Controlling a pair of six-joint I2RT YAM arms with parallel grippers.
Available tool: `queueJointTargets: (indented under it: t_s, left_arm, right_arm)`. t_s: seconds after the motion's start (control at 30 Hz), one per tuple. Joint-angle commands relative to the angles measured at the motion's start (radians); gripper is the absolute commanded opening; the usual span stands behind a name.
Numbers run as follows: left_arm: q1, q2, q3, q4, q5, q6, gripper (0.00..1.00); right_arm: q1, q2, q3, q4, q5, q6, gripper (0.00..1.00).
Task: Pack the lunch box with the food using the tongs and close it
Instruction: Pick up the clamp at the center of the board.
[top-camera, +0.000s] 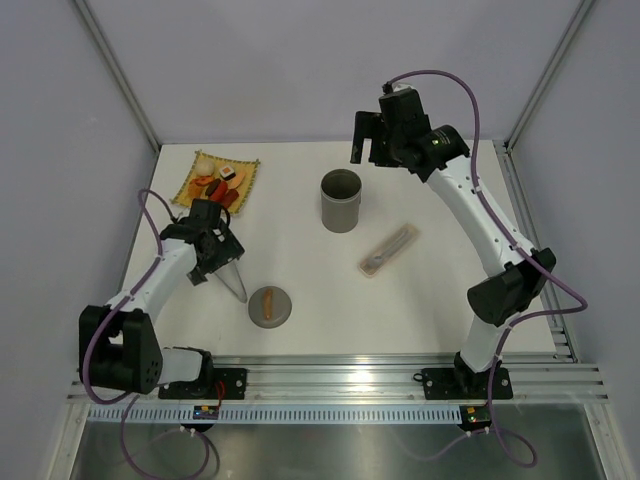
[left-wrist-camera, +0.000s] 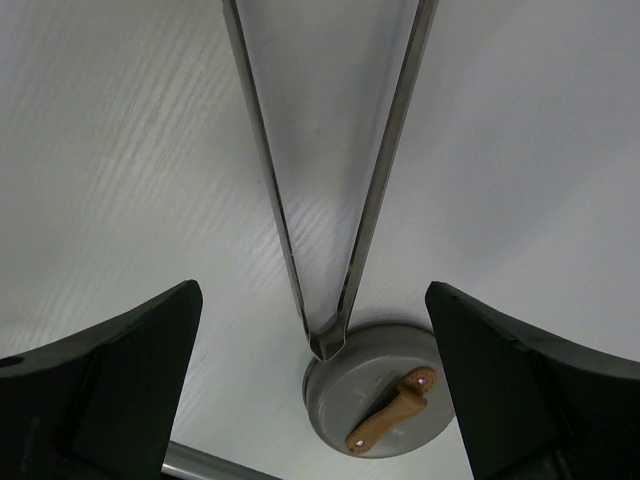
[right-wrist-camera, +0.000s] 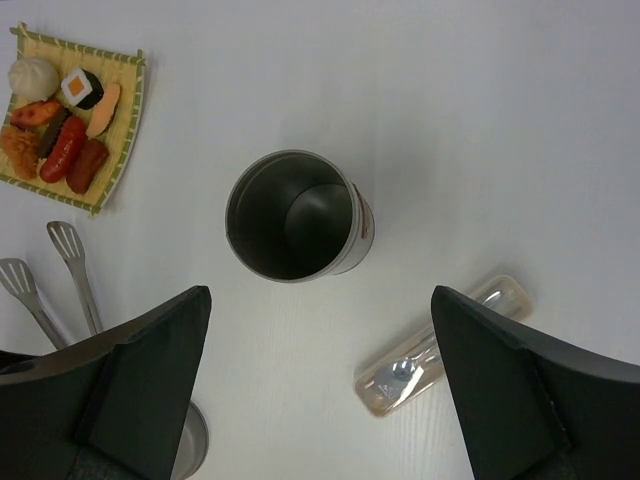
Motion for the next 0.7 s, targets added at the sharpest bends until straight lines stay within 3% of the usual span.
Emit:
queueJointTargets:
  t_s: [0.0, 0.2, 0.47, 0.67]
  left_arm:
    - [-0.009, 0.066, -0.02, 0.137, -0.025, -0.036, 0.99]
    - [-0.007, 0.214, -0.003, 0.174, -0.04, -0.034, 0.98]
    - [-0.006, 0.298, 0.02, 0.22, -0.054, -0.023, 0.82]
    - [0.028, 0.379, 0.026, 0.256, -0.048, -0.016, 0.83]
  right_arm:
    - [0.008, -0.03, -0.042, 0.032, 0.013, -0.007, 0.99]
    - [0.008, -0.033, -0.085, 0.043, 0.001, 0.001, 0.99]
    - [0.008, -0.039, -0.119, 0.052, -0.018, 0.009, 0.99]
    - [0.008, -0.042, -0.137, 0.056, -0.025, 0.016, 1.0]
